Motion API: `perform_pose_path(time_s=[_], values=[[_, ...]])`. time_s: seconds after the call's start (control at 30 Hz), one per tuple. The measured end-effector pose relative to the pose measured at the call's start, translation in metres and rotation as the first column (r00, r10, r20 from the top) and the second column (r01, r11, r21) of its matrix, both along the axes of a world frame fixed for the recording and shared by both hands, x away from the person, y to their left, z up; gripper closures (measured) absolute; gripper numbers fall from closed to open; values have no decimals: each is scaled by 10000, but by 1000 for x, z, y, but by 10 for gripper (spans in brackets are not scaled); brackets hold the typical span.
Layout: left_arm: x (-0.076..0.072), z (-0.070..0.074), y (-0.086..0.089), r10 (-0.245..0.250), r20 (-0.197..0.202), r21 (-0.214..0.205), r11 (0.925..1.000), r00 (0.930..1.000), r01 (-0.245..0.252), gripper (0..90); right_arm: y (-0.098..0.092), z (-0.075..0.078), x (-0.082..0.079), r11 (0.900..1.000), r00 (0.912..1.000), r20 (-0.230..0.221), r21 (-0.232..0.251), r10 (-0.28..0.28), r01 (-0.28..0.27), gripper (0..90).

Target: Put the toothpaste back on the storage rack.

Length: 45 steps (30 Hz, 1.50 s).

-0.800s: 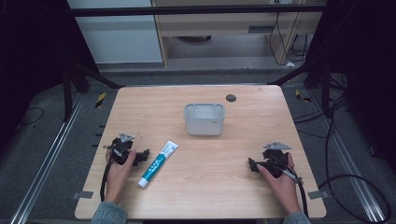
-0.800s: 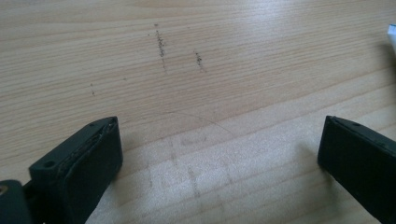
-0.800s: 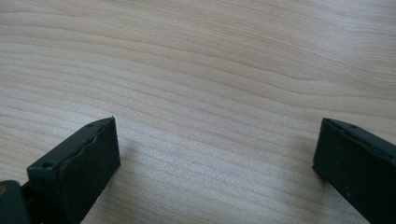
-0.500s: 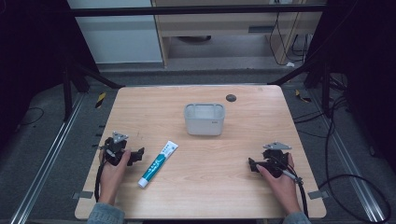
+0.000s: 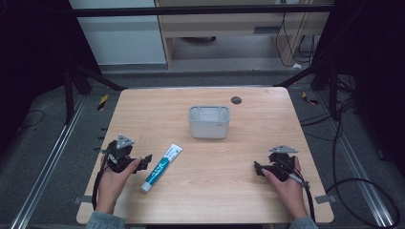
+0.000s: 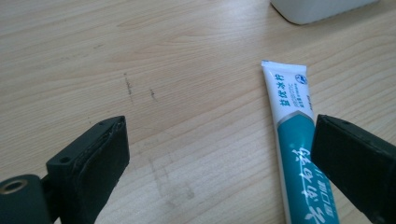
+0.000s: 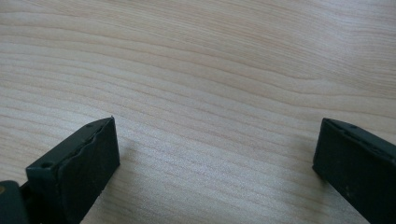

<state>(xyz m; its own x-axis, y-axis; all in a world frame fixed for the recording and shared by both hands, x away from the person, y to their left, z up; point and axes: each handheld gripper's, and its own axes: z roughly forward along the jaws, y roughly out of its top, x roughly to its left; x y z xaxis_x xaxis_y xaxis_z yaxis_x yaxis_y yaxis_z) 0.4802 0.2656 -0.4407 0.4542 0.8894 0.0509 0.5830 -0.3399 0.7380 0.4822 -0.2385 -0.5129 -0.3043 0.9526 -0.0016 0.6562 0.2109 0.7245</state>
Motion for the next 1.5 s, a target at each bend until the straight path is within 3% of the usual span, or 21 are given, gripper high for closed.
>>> perform_pose_path(time_s=[0.23,0.4,0.63,0.83,0.97,1.07,1.13,1.17,1.3,1.4,1.5], values=[[-4,-2,-22,-429,-605,597,9971,9972,465,37,0,0,0,10000,10000,-5,4,0,0,6],[-4,-10,-37,-839,-892,611,9941,9925,896,65,0,0,0,10000,10000,-3,0,1,-1,6],[-7,-12,-54,-1547,-1021,982,9814,9827,1647,107,0,0,0,10000,10000,-4,3,2,-2,6],[-4,-16,-58,-1530,-1228,919,9821,9806,1647,89,0,0,0,10000,10000,-1,13,-32,32,7],[3,-15,-64,-1175,-1255,737,9891,9851,1273,91,0,0,0,10000,10000,-5,13,48,-48,7],[7,-15,-72,-1234,-1415,731,9882,9822,1347,94,-1,0,0,9999,9999,-20,-9,126,-126,7],[13,-14,-82,-1315,-1568,1379,9785,9788,1535,93,-1,0,0,9999,9999,-31,6,152,-152,7],[15,-13,-84,-1325,-1586,1506,9761,9784,1566,92,-1,0,0,9998,9998,-17,-19,191,-191,7],[21,-12,-87,-1409,-1788,1519,9739,9737,1689,99,-2,0,1,9996,9996,8,-61,275,-274,6],[25,-15,-88,-1539,-2001,1793,9651,9676,1906,159,-2,0,1,9996,9996,16,-61,286,-286,6],[29,-18,-89,-1557,-2139,1786,9643,9644,1953,228,-2,0,1,9996,9996,13,-60,283,-283,6]])
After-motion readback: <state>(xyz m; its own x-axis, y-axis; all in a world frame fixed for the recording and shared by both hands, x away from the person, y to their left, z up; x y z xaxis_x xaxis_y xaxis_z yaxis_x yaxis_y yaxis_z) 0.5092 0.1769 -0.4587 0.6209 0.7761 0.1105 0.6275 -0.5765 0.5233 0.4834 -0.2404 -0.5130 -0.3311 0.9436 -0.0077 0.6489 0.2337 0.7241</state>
